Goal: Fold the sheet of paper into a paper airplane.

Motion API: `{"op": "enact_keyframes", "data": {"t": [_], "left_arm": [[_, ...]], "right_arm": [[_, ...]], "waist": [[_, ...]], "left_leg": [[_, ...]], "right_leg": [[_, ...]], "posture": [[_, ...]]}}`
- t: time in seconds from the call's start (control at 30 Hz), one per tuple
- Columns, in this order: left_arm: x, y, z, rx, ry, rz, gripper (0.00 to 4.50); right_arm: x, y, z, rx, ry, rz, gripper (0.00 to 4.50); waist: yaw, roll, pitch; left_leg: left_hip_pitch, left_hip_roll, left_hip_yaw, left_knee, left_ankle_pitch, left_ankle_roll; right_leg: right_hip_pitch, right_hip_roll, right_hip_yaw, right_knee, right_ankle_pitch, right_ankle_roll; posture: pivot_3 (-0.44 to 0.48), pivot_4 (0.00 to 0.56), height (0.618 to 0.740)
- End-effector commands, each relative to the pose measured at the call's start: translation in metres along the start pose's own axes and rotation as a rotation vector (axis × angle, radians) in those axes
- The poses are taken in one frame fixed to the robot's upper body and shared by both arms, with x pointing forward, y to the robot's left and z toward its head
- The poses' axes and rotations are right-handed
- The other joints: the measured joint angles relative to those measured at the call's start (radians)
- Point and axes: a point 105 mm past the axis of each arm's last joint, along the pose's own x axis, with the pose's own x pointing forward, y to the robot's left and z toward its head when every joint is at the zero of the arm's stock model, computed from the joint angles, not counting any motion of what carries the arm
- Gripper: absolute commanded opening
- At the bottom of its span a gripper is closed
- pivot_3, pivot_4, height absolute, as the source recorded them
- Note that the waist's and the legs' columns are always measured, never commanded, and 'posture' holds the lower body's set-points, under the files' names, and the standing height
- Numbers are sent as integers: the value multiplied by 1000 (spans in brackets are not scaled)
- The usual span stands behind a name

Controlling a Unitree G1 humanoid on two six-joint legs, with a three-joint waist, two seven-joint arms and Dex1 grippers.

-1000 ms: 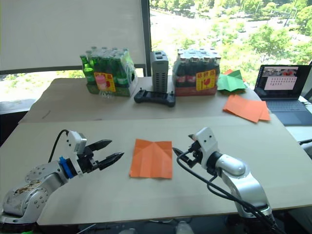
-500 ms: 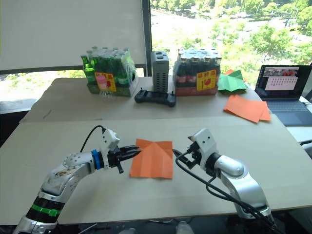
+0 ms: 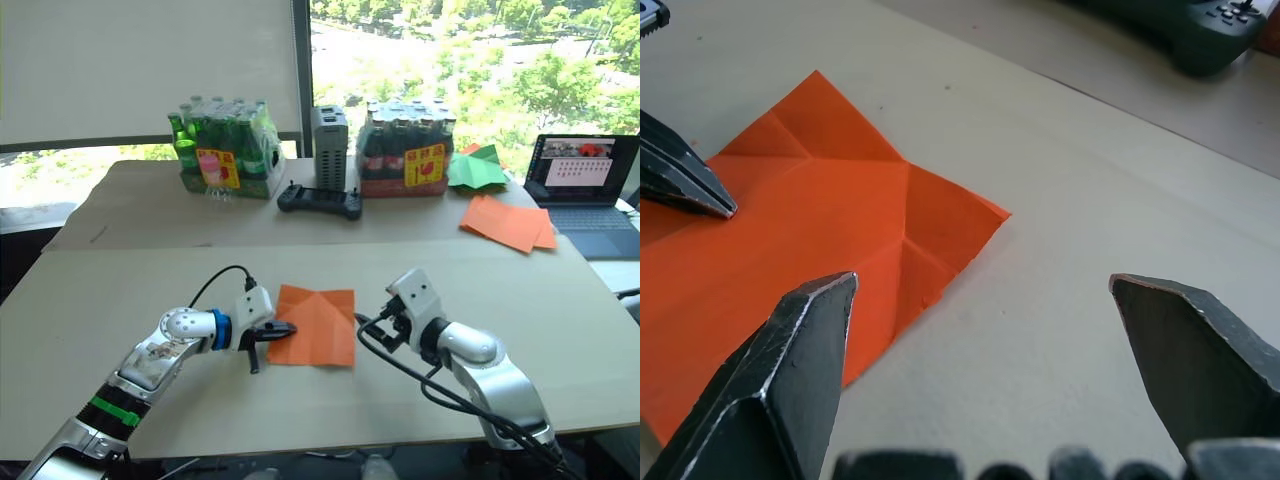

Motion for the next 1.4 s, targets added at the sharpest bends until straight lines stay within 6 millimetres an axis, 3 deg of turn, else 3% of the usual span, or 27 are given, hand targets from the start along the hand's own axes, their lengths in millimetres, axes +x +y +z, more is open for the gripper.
{"op": "enact_keyframes", "data": {"t": [0.03, 0.2, 0.37, 0.4, 0.53, 0.9, 1.17, 1.4], "left_arm": [[2, -9, -25, -25, 96, -27, 0], [2, -9, -26, -22, 101, -28, 0], [3, -10, -27, -19, 103, -32, 0], [4, -10, -27, -19, 103, -32, 0], [7, -10, -23, -2, 104, -59, 0], [12, -6, -19, 27, 123, -101, 0], [14, -3, -17, 34, 124, -107, 0], [15, -3, -16, 30, 116, -102, 0]], "right_arm": [[-1, -1, 7, -35, -7, 8, 3668], [-3, 5, 7, -59, 11, 65, 1916], [-19, 45, 8, -27, 27, 278, 176], [-22, 52, 8, -20, 29, 310, 30], [-19, 79, -2, 24, 42, 363, 30], [-5, 96, -29, 61, 126, 214, 30], [-1, 71, -37, 6, 156, 33, 30], [1, 67, -33, -8, 136, 10, 30]], "waist": [[0, 0, 0], [0, 0, 0], [0, 0, 0], [1, 0, 0], [0, 0, -1], [4, 0, -1], [4, 1, -2], [5, 0, -2]], "left_leg": [[0, 0, 0, 0, 0, 0], [2, 0, 0, 0, 0, 0], [2, 0, 0, 0, 0, 0], [2, 0, 0, 0, 0, 0], [5, 0, 0, 0, 0, 0], [13, 0, -1, 0, -1, 1], [14, 0, -1, 0, -1, 1], [14, 0, -1, 0, -1, 1]], "right_leg": [[0, 0, 0, 0, 0, 0], [1, 0, 0, 0, 0, 0], [1, 0, 0, 0, 0, 1], [2, 0, 0, 0, 0, 1], [5, 0, 0, 0, -3, 4], [14, -1, 0, -2, -8, 12], [15, -1, 0, -1, -8, 12], [15, -1, 0, -2, -8, 12]], "posture": [[0, 150, 723], [0, 150, 723], [0, 150, 723], [0, 150, 723], [0, 150, 723], [0, 150, 723], [0, 150, 723], [0, 150, 723]]}}
